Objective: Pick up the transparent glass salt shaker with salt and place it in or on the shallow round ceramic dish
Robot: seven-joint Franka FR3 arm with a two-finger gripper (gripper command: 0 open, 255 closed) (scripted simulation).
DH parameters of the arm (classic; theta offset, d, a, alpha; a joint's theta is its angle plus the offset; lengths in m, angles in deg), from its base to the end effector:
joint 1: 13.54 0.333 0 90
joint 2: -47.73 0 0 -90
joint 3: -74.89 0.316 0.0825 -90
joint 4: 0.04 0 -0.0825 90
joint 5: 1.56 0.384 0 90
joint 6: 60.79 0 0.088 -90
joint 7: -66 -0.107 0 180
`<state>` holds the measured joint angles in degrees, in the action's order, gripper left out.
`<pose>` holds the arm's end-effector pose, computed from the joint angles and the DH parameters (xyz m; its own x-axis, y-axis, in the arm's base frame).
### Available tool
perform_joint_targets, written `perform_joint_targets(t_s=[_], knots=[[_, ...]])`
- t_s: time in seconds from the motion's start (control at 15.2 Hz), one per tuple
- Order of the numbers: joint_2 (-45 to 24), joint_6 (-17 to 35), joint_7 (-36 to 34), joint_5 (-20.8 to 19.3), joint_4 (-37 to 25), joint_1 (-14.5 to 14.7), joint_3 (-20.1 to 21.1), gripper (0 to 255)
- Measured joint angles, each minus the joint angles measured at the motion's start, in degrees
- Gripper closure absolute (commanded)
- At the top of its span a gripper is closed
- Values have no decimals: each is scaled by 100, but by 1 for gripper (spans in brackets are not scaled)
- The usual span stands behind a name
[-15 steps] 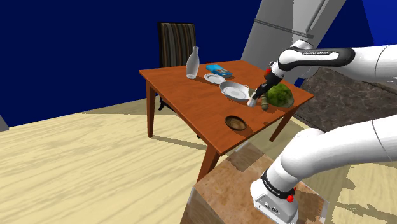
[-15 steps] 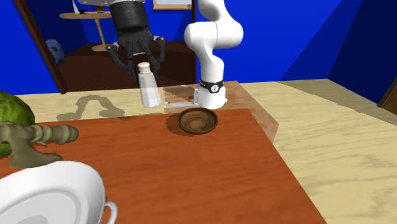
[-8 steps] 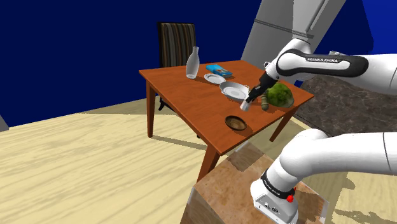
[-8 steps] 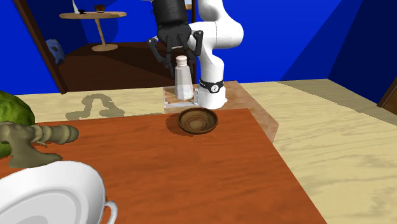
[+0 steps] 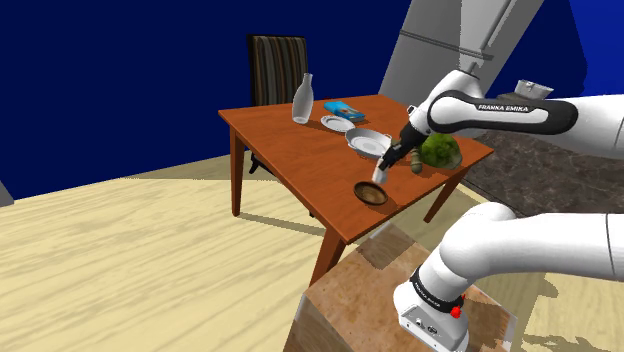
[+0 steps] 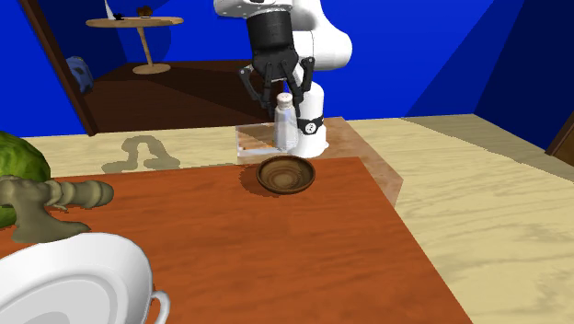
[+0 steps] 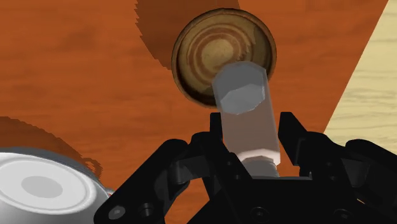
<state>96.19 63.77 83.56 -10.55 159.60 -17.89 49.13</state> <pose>0.2835 -0.1596 0.4346 0.9695 -0.0463 0.2406 -0.0178 -0.9927 -0.1195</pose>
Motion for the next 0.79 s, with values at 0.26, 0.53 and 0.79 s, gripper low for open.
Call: perform_joint_targets(t_s=[0.26, 0.53, 0.79], knots=[[-146, 380, 55, -55, 241, -9, -111, 255], [-300, 731, 121, -107, 445, -19, -226, 255], [-449, 1026, 162, -135, 593, -6, -311, 255]])
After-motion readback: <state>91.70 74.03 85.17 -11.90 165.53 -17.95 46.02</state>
